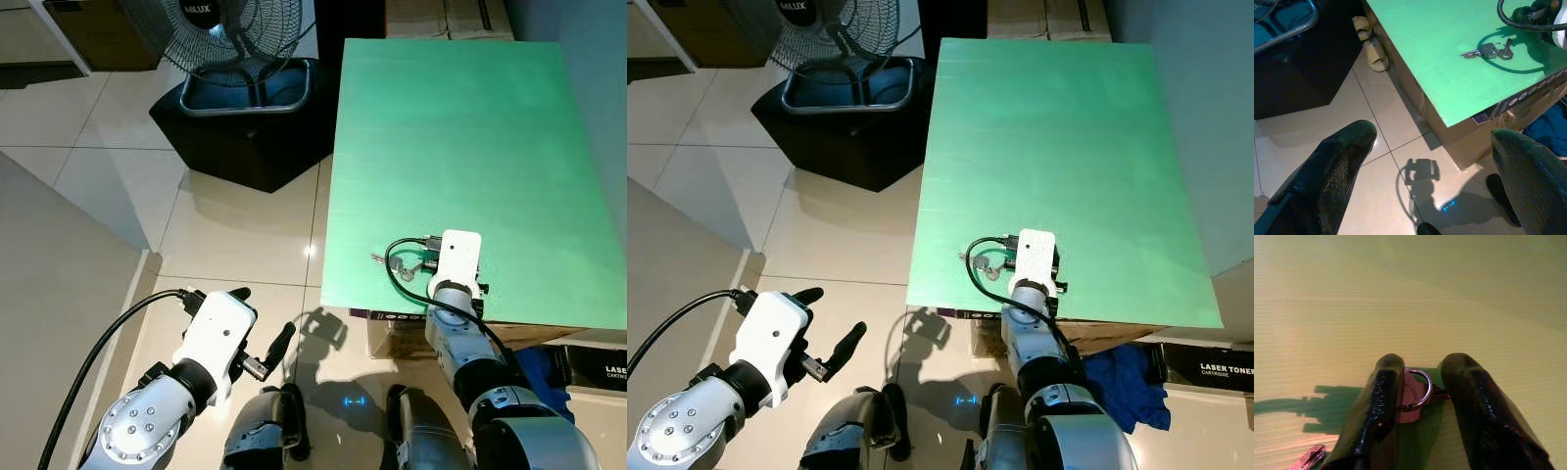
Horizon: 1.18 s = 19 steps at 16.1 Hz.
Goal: Hang keys on a hook
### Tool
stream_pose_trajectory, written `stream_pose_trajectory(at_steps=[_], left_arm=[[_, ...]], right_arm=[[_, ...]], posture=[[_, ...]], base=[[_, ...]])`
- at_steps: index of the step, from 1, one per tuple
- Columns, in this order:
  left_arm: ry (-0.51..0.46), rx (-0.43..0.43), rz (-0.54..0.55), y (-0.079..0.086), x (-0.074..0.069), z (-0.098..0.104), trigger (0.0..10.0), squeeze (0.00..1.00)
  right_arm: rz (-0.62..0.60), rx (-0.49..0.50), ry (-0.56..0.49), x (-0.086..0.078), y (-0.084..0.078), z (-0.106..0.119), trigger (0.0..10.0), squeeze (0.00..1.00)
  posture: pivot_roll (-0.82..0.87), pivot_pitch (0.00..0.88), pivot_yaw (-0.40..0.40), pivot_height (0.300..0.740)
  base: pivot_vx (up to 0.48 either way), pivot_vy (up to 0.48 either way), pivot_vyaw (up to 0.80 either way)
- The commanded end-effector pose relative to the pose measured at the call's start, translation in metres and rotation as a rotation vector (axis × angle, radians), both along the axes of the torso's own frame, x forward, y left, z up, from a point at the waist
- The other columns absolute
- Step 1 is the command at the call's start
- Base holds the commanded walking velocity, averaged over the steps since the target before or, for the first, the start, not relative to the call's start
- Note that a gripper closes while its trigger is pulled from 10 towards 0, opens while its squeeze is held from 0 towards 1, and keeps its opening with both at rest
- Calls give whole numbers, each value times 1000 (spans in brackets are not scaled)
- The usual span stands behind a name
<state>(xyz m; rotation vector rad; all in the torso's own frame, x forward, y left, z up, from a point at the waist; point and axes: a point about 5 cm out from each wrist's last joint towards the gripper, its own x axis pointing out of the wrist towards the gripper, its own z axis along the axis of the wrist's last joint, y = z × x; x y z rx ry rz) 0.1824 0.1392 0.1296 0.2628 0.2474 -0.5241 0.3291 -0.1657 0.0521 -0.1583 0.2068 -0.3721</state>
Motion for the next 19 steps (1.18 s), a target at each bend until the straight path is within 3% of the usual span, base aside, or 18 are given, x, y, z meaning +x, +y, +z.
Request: stream_pose_trajectory(at_steps=[1,9,13,16,17,18,19], left_arm=[[14,21,10,4,-2,-2,10000,0],[13,18,4,3,-1,-2,10000,0],[12,14,8,2,1,-3,10000,0],[13,13,6,1,1,-3,10000,0],[13,12,6,1,1,-3,10000,0],[12,12,6,1,1,-3,10000,0],[12,12,6,1,1,-3,10000,0]], right_arm=[[6,18,31,-5,3,-8,0,0],[13,16,-20,-3,2,-1,0,0],[67,-4,-162,9,13,31,0,0],[40,-5,-116,12,10,30,0,0],[23,2,-78,11,7,24,10000,0],[8,8,-58,8,6,20,10000,27],[11,26,-51,6,5,16,10000,1000]], posture=[[47,316,119,713],[42,325,122,713],[33,328,115,713],[33,328,115,713],[33,328,115,713],[33,328,115,713],[36,323,118,713]], base=[[0,0,0],[0,0,0],[0,0,0],[0,0,0],[0,0,0],[0,0,0],[0,0,0]])
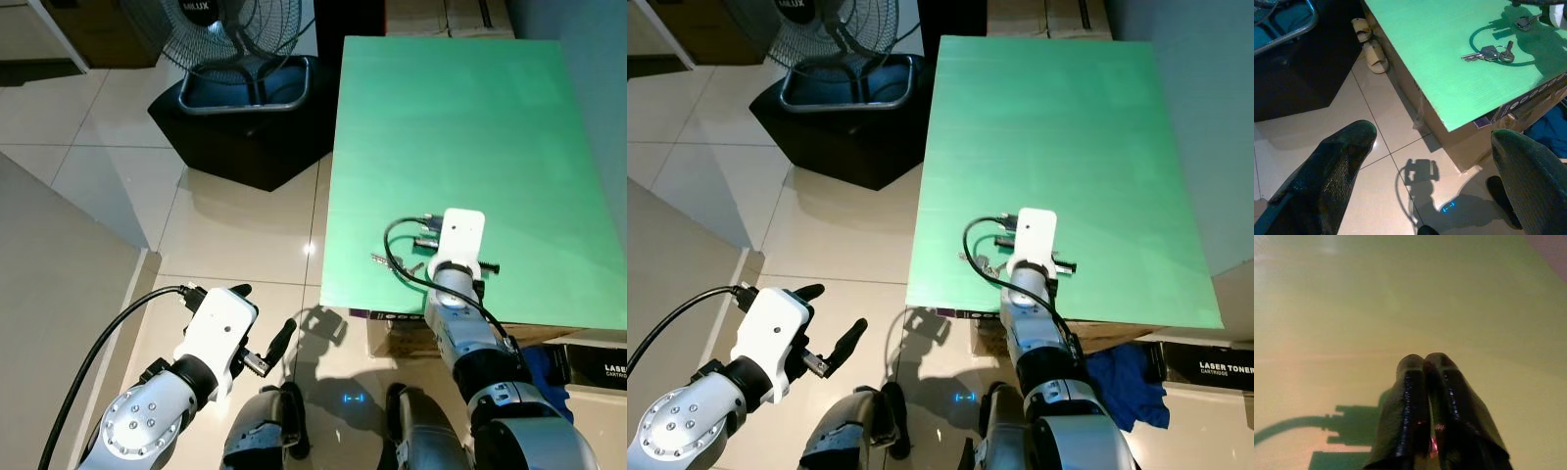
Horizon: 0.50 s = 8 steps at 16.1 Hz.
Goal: Hang keys on a hook
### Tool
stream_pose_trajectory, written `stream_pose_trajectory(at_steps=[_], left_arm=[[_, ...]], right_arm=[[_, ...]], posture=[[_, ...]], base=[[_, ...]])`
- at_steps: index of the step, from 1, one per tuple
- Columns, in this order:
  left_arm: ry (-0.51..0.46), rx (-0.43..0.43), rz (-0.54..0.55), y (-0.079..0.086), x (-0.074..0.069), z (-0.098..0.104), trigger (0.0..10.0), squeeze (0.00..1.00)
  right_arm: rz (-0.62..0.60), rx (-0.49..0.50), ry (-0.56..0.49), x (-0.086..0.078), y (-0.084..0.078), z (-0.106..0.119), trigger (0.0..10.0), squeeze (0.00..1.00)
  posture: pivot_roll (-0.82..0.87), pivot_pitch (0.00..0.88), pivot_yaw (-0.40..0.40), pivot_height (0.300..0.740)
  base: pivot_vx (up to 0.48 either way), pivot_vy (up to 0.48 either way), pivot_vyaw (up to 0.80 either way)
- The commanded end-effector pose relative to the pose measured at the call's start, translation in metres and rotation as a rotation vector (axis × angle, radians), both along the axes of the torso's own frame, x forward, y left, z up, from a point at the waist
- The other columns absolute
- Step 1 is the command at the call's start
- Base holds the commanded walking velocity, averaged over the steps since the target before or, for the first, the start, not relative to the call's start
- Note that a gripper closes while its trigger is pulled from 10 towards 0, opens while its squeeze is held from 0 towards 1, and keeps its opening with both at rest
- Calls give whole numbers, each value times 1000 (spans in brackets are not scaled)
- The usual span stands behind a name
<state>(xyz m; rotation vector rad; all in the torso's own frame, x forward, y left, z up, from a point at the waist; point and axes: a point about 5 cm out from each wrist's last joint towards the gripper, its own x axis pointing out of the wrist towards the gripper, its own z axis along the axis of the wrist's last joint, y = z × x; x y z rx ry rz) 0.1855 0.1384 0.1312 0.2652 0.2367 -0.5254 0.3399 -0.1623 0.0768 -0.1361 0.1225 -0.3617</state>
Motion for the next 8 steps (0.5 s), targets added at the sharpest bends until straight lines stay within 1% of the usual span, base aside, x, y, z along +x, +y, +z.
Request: stream_pose_trajectory(at_steps=[1,3,8], left_arm=[[22,15,9,2,-2,-5,10000,0],[21,18,11,3,-3,-4,10000,0],[20,23,11,5,-3,-4,10000,0]], right_arm=[[-6,26,48,-6,2,-12,10000,1000],[-17,24,76,-11,2,-19,10000,1000],[-22,42,93,-13,2,-25,10000,1000]], posture=[[37,322,119,713],[42,319,119,713],[46,308,121,713]], base=[[0,0,0],[0,0,0],[0,0,0]])
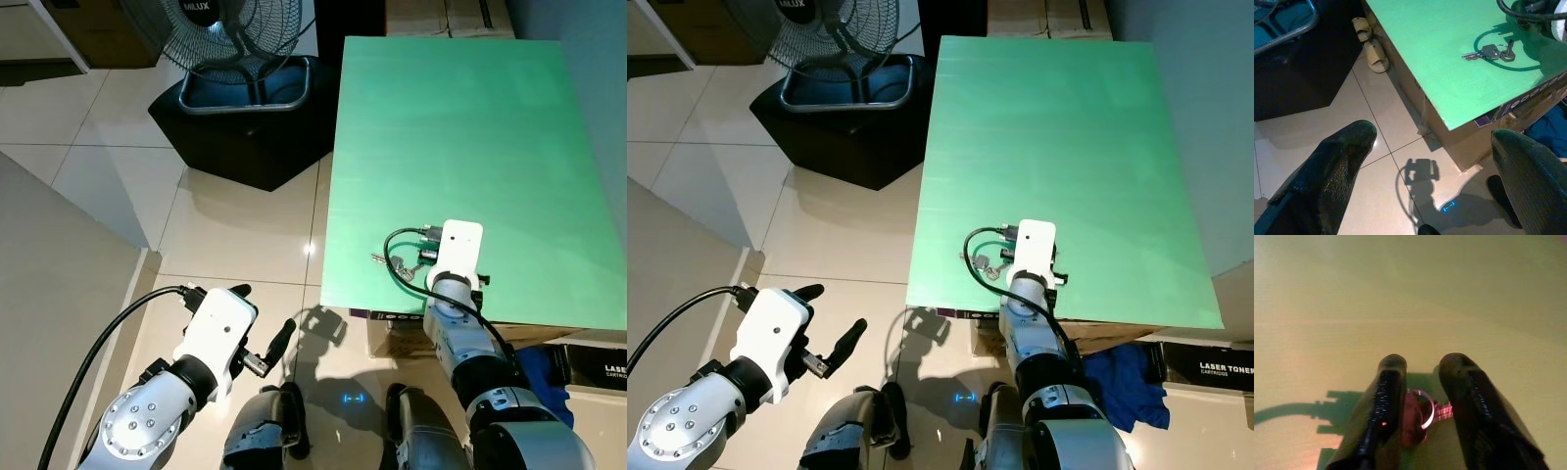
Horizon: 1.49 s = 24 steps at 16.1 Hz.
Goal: Hang keys on a hook
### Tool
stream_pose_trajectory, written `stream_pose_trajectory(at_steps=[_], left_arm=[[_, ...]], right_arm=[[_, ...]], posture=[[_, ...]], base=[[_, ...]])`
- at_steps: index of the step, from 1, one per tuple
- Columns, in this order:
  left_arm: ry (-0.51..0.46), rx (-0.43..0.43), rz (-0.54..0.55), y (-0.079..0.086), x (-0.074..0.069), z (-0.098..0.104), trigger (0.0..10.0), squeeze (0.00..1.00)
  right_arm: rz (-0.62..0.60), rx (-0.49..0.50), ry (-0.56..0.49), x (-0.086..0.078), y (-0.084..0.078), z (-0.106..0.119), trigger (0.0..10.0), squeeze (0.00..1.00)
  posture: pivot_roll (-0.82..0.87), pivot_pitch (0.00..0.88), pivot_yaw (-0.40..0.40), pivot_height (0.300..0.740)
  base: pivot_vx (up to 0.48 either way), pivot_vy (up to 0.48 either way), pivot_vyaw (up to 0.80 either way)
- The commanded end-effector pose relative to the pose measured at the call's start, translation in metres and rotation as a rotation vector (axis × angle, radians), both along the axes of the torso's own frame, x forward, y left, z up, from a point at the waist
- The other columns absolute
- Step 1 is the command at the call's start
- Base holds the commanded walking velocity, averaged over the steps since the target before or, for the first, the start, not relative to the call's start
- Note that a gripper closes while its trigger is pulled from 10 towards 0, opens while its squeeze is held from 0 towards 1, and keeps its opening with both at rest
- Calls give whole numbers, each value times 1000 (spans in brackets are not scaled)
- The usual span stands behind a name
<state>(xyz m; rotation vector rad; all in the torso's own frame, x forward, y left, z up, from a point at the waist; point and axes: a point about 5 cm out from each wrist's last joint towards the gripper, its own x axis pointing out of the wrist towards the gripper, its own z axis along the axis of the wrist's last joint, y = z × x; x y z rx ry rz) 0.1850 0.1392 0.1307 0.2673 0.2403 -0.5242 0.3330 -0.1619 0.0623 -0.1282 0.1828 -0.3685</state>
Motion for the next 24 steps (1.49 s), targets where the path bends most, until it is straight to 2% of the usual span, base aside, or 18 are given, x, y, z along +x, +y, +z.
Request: stream_pose_trajectory(at_steps=[1,4,5,10,11,20,24], left_arm=[[18,21,9,4,-3,-3,10000,0],[17,21,7,4,-3,-3,10000,0],[17,22,7,5,-3,-3,10000,0],[15,25,8,5,-3,-3,10000,0],[15,25,9,5,-3,-3,10000,0],[16,24,5,5,-3,-3,10000,0],[16,21,6,4,-3,-3,10000,0]], right_arm=[[-12,21,38,-7,1,-11,10000,1000],[-23,28,79,-9,1,-17,10000,1000],[-14,33,107,-10,2,-21,10000,0],[-12,58,133,-12,4,-26,10000,0],[-6,65,127,-12,5,-26,0,0],[0,70,83,-13,3,-24,0,0],[32,35,23,-7,4,-12,0,0]], posture=[[46,308,121,713],[44,305,121,713],[48,302,121,713],[52,299,120,713],[52,299,120,713],[48,302,123,713],[43,303,119,713]], base=[[0,0,0],[0,0,0],[0,0,0],[0,0,0],[0,0,0],[0,0,0],[0,0,0]])
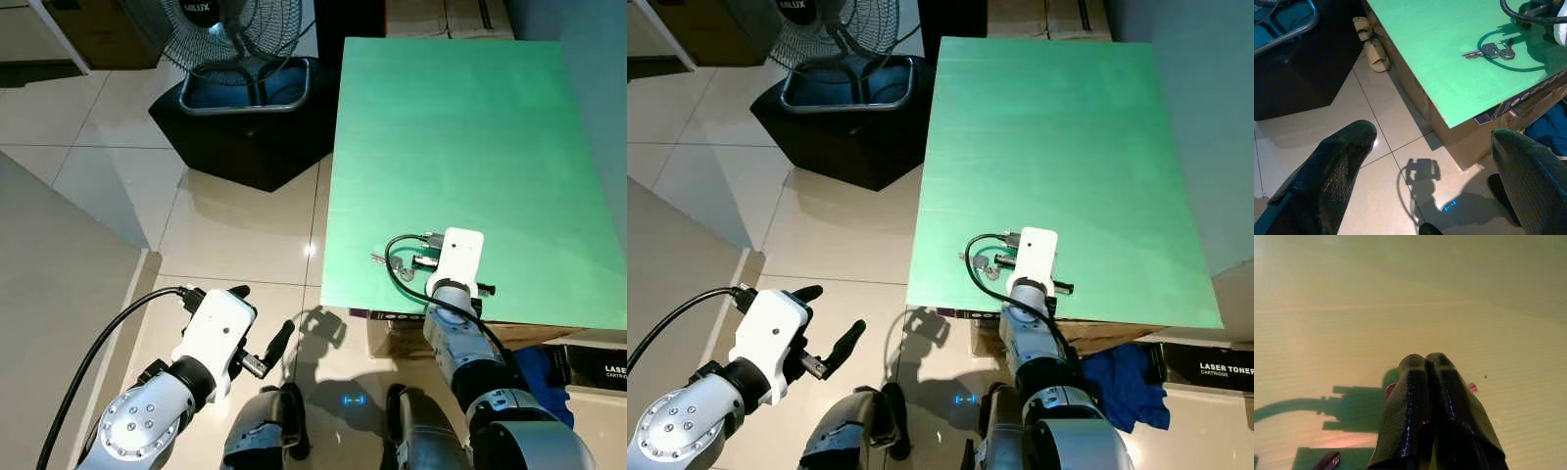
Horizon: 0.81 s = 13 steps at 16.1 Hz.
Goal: Hang keys on a hook
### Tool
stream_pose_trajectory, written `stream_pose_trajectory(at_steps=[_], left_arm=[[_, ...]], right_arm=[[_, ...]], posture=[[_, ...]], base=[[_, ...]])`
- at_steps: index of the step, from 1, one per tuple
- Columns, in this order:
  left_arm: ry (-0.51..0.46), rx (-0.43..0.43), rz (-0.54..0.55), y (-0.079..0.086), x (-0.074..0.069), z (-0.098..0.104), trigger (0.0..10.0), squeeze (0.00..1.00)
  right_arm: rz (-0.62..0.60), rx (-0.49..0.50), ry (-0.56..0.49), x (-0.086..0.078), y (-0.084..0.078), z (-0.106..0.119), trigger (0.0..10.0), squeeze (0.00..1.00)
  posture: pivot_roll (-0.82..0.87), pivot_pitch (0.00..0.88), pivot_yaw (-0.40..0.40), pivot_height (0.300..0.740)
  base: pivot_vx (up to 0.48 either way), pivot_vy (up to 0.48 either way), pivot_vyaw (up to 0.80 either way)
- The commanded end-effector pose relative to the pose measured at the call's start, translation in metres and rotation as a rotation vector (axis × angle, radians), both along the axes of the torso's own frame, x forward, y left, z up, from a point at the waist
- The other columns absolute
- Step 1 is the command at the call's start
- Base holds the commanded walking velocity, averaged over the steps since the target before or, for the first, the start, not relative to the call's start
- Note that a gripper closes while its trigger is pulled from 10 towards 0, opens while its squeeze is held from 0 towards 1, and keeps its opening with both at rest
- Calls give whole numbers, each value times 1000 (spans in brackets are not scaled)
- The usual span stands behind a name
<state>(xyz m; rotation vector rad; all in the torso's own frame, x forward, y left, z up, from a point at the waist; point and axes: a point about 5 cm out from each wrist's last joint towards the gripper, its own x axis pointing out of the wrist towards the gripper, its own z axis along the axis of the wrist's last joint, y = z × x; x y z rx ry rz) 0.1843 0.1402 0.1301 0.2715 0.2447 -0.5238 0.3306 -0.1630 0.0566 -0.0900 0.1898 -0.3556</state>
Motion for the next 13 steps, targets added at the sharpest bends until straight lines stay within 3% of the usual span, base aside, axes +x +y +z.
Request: stream_pose_trajectory(at_steps=[1,9,12,13], left_arm=[[13,15,6,3,-3,-3,10000,0],[13,14,9,3,-2,-3,10000,0],[12,13,8,2,-2,-2,10000,0],[12,12,7,2,-2,-2,10000,0]], right_arm=[[28,-9,7,-2,6,-3,0,0],[41,-20,-53,3,10,9,0,0],[18,-33,-4,4,6,7,0,0],[14,-39,22,4,5,4,10000,0]], posture=[[43,303,119,713],[43,307,117,713],[41,307,118,713],[41,308,118,713]], base=[[0,0,0],[0,0,0],[0,0,0],[0,0,0]])
